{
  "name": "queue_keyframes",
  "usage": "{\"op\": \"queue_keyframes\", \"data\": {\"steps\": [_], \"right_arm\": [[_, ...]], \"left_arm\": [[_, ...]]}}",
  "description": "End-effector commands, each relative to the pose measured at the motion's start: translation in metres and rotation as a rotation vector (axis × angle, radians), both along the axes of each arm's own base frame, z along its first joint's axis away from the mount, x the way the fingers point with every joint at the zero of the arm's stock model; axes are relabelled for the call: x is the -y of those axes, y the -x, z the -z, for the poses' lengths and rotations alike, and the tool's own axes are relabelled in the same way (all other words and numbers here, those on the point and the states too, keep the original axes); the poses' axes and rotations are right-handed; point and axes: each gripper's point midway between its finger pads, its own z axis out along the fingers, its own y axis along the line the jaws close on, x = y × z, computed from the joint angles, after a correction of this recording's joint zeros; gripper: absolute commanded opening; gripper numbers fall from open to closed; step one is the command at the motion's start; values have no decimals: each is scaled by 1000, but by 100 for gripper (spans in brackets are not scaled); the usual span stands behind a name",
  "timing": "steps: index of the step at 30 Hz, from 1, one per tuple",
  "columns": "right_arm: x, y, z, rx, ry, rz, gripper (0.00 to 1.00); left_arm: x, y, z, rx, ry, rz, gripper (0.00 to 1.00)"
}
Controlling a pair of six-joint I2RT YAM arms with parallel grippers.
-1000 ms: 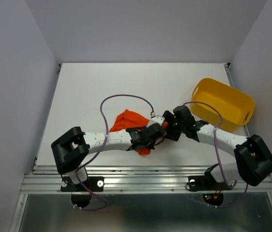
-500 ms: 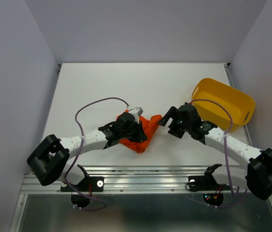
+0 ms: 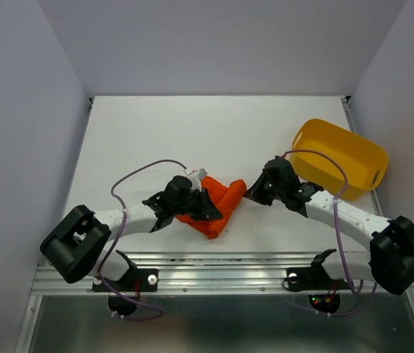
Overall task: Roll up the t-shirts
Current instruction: Roll the T-shirt to the center of the board.
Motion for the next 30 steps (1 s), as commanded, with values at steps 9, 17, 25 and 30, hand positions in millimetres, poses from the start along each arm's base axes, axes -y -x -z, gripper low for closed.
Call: {"op": "queue_keyframes", "data": {"steps": [9,17,25,30], "right_arm": [[-52,-8,0,42,-36,-85,1],[-82,-12,16,4,-19,-159,1],[-105,-7,33,-36,11,-230,1],[-111,-6,40,-54,21,-247,1]], "left_arm": [[0,-4,-7,16,72,-5,0],[-6,-1,0,11,43,-6,19],[-28,-9,-5,60,-92,-68,90],[-52,-17,-18,97,-194,-153,91]]}}
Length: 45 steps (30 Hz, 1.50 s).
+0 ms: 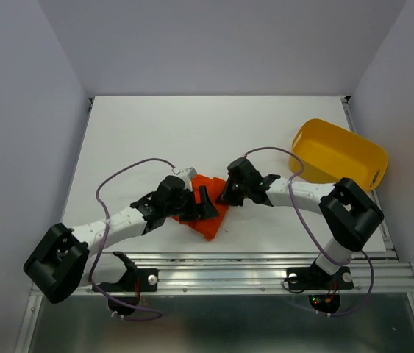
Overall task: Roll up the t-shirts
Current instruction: Roll the T-shirt to the center of the board.
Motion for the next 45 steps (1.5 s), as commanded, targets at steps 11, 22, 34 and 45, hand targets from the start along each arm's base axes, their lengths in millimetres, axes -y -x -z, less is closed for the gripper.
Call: {"op": "queue_keyframes", "data": {"steps": [11,22,34,45], "right_arm": [[-14,-8,0,16,34,-43,1],[-5,-26,-47,145,63,-7,1],[-10,-63,-16,147,174,1,1],[17,-57,50,45,328,39,1]], "left_arm": [[-24,-17,-45,114,-57,-110,30],[-27,-6,8,1,-138,-85,0],[-38,-8,52,-49,-231,-133,0],[-39,-15,53,-32,-260,-130,0]]}}
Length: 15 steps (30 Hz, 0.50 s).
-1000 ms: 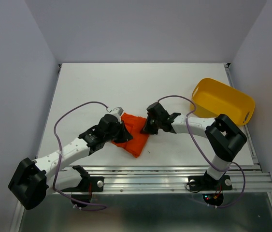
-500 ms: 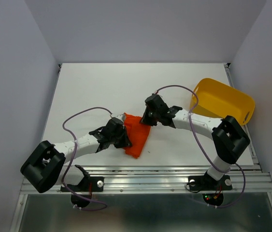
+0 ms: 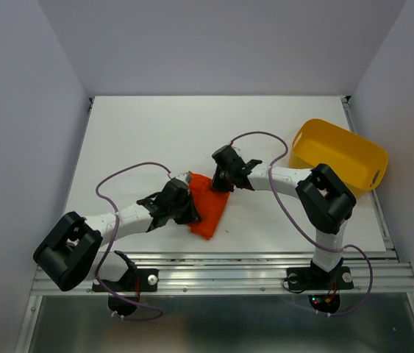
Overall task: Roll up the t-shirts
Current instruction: Roll the T-shirt to the center of the board.
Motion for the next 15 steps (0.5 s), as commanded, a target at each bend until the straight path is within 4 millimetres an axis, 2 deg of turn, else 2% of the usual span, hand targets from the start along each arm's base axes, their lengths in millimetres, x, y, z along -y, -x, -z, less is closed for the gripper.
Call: {"op": "queue_keyframes", "data": {"steps": [1,5,6,7,10,15], "right_arm": [[33,6,37,-37,143,68,1],[62,1,41,-56,156,186,1],[64,5,45,-68,157,190,1],[75,6,48,-81,161,212,1],[82,4,44,-65,155,219,1],[99,-6,30,-31,173,257,1]], "left_arm": [[-4,-7,6,18,-48,0,0],[-1,-10,15,6,-88,40,0],[1,-12,14,4,-87,42,0],[3,-14,14,8,-91,55,0],[14,-28,7,30,-86,71,0],[22,-42,-1,62,-108,88,0]]}}
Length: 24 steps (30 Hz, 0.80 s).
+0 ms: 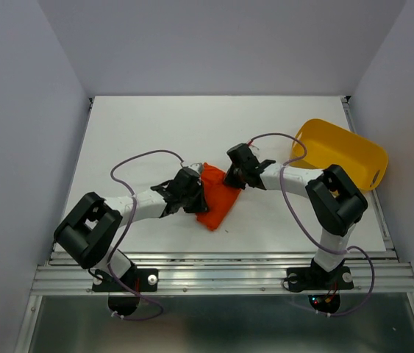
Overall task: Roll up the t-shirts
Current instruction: Roll the T-shirt to the center of the board.
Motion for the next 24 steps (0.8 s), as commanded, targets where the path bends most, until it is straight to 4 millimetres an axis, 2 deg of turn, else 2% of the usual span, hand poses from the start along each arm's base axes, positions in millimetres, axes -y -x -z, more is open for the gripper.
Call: {"op": "queue_keyframes", "data": {"steps": [1,4,5,7,8,11,12,13,14,16,17,18,20,22,23,24], "right_arm": [[55,10,22,-53,189,76,1],[53,3,5,-4,197,35,1],[51,1,-6,18,189,22,2],[45,-7,-27,63,186,-20,8],[43,-10,-43,88,185,-39,12],[40,-12,-70,140,161,-67,22],[41,-11,-78,155,155,-67,25],[43,-11,-93,190,145,-65,35],[45,-9,-100,204,142,-65,43],[54,-3,-114,235,136,-47,48],[58,1,-115,236,140,-42,53],[61,5,-116,237,139,-40,53],[80,14,-110,213,122,-2,56],[95,20,-102,178,94,37,57],[107,22,-103,170,62,65,57],[117,31,-88,133,65,76,57]], "left_arm": [[-2,-14,-9,54,-67,28,0],[-7,-16,-19,65,-92,26,0],[-5,-20,-35,98,-77,22,0],[-12,-22,-49,122,-105,8,1],[-20,-21,-61,144,-120,-3,8],[-28,-27,-90,219,-150,-37,15],[-36,-26,-92,222,-188,-49,17],[-39,-24,-98,233,-215,-48,26],[-39,-24,-101,240,-227,-47,30],[-34,-22,-107,256,-242,-35,39],[-31,-15,-104,257,-276,-15,47],[-28,-12,-104,262,-294,-7,52],[-17,-8,-104,268,-326,8,58],[-5,2,-104,291,-367,44,60],[0,5,-95,282,-392,68,61],[5,7,-93,287,-400,84,61]]}}
